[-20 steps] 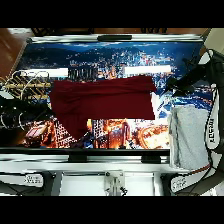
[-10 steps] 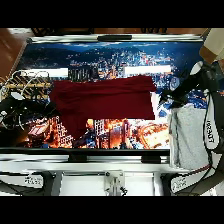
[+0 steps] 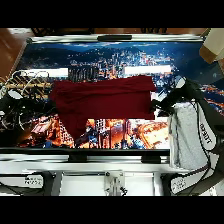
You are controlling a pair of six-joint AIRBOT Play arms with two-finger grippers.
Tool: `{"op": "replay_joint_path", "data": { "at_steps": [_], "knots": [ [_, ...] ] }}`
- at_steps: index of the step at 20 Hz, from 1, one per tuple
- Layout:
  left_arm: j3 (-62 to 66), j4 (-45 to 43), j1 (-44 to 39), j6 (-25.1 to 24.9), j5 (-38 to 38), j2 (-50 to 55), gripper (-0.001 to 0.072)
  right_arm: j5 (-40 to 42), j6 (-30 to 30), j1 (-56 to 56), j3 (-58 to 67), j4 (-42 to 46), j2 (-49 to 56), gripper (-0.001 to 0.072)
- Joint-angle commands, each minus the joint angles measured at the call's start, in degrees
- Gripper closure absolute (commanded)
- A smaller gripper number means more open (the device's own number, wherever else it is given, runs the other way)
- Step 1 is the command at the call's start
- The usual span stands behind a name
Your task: Fold the shirts.
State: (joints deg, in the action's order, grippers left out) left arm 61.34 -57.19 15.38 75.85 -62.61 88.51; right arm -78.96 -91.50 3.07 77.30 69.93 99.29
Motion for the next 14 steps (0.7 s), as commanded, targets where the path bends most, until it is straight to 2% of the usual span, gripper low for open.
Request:
{"op": "replay_joint_path", "data": {
  "at_steps": [1,3,4,5,6,9,12,14],
  "knots": [
    [0.0,0.0,0.0,-0.2,0.0,-0.3,0.0675,4.3,-1.1,-2.5,-1.8,-0.4,0.9,0.0118],
    [0.1,0.0,0.0,-0.9,0.0,-0.8,0.0676,7.5,-3.0,-4.1,-1.8,-0.4,1.4,0.0125],
    [0.3,0.0,0.0,-1.8,0.0,-1.1,0.0676,9.0,-2.9,-4.8,-1.8,-0.4,1.2,0.033],
    [0.9,0.0,0.0,-2.2,-0.2,-1.4,0.0676,10.3,-3.2,-5.2,-1.7,-0.4,0.6,0.0643],
    [2.0,0.0,0.0,-2.2,-0.7,-1.9,0.0676,10.7,-3.3,-5.6,-1.2,-0.4,-0.2,0.0639],
    [9.7,0.0,0.0,-2.8,-2.4,-6.4,0.0676,10.5,2.0,-5.4,4.2,-0.4,-6.5,0.064],
    [26.5,0.0,0.0,-2.8,-1.9,-16.8,0.0676,11.4,9.4,-4.6,15.8,0.8,-17.4,0.064],
    [40.7,-1.0,0.4,-2.7,2.5,-24.4,0.0676,16.2,10.8,-4.5,25.4,5.0,-26.2,0.064]
  ]
}}
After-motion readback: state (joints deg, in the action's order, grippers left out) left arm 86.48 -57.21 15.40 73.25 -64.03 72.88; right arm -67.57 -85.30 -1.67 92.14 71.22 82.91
